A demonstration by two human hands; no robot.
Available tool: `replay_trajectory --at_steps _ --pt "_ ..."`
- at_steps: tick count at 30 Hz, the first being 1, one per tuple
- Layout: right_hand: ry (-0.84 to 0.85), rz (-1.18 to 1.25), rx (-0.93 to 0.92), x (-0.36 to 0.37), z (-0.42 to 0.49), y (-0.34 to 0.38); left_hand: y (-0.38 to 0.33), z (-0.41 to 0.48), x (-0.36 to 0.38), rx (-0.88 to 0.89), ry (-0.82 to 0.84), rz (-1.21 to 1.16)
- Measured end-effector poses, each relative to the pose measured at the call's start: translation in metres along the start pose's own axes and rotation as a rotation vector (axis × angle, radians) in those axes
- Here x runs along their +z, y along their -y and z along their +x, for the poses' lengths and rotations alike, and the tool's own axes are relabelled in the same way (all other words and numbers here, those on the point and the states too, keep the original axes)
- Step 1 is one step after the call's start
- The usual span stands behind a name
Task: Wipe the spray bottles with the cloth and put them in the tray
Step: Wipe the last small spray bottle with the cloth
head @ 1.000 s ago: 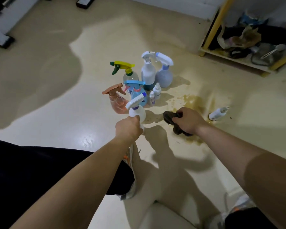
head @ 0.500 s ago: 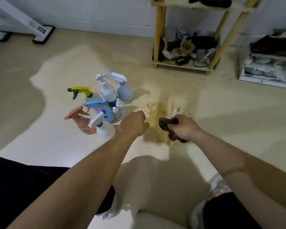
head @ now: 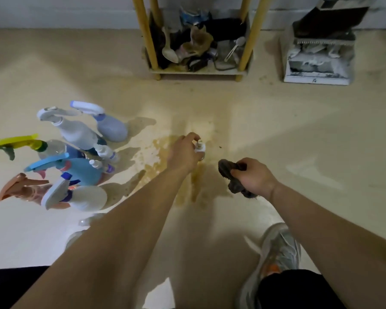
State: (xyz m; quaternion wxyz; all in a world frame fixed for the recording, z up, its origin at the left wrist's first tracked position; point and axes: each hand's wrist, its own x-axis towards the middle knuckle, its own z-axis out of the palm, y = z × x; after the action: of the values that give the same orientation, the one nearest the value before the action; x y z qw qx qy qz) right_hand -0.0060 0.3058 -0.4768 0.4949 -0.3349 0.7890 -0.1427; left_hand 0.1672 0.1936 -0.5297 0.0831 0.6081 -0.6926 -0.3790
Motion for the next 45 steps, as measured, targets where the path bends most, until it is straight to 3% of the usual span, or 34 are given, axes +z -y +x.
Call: replay_trajectory --at_steps 11,18,25,29,36,40,45 --pt "-0.024 0.126 -0.039 -0.015 0.003 0.014 -0.001 -0.001 -0.01 0.083 -0.081 0.015" --pt "-0.163 0.35 -0.425 -0.019 -0.057 0.078 -0.039 -0.047 -0.078 0.231 -0.035 -0.073" --pt "-0.201 0.066 -0.762 -0.019 -0.145 0.132 -0.102 -0.112 -0.171 0.351 -0.016 0.011" --pt "-0.254 0.188 -0.757 -0.036 -0.178 0.154 -0.122 -0.15 -0.209 0.469 -0.105 0.023" --pt "-0.031 0.378 -0.579 -0.051 -0.208 0.181 -0.125 -0.181 -0.245 0.509 -0.138 -0.066" --pt "0.005 0.419 -0.724 -0.038 -0.217 0.18 -0.128 -0.186 -0.261 0.482 -0.136 -0.151" --pt "-0.208 0.362 -0.907 -0.014 -0.21 0.183 -0.13 -0.182 -0.259 0.485 -0.166 -0.055"
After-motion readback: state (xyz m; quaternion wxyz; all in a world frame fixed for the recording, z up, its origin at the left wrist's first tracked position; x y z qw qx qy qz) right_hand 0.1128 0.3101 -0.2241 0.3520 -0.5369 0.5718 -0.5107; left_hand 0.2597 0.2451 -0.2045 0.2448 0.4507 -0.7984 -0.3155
